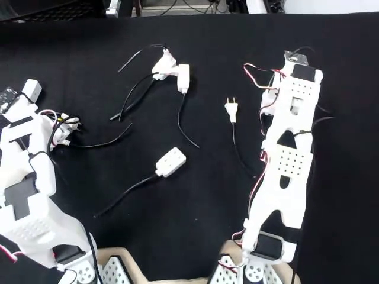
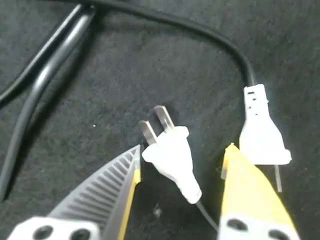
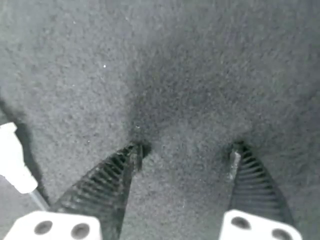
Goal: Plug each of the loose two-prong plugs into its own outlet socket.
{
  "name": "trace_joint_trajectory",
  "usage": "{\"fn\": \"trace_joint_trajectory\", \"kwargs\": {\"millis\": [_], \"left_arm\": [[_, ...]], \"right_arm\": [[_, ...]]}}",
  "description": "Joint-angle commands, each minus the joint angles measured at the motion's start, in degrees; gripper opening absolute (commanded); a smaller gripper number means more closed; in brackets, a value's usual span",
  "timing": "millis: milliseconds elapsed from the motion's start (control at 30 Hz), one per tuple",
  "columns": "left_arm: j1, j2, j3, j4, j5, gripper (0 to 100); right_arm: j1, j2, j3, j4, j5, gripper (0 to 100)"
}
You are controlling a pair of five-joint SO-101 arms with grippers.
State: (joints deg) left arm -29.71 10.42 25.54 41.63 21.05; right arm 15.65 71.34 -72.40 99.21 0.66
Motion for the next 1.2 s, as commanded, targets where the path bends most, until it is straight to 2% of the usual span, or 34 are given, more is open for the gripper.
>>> {"fn": "trace_joint_trajectory", "kwargs": {"millis": [0,133,367,733,900,1167], "left_arm": [[1.5,-0.4,-2.0,-1.2,0.5,26],[2.0,-0.4,-4.0,-1.2,0.5,26],[4.0,-0.4,-1.4,-7.2,0.5,26],[2.4,-0.3,-0.7,-7.2,0.5,26],[2.1,3.7,-2.0,-9.5,0.5,26],[2.0,6.9,-6.0,-7.6,0.0,3]], "right_arm": [[-0.5,1.1,-0.3,1.6,-0.8,27.3],[-0.5,1.1,-0.3,1.6,-0.7,27.3],[-0.5,1.1,-0.3,1.6,-0.7,27.3],[-0.5,1.1,-0.1,1.7,-0.7,27.3],[-0.5,1.1,0.1,1.8,-0.7,27.3],[-0.5,1.1,0.1,1.8,-0.8,27.3]]}}
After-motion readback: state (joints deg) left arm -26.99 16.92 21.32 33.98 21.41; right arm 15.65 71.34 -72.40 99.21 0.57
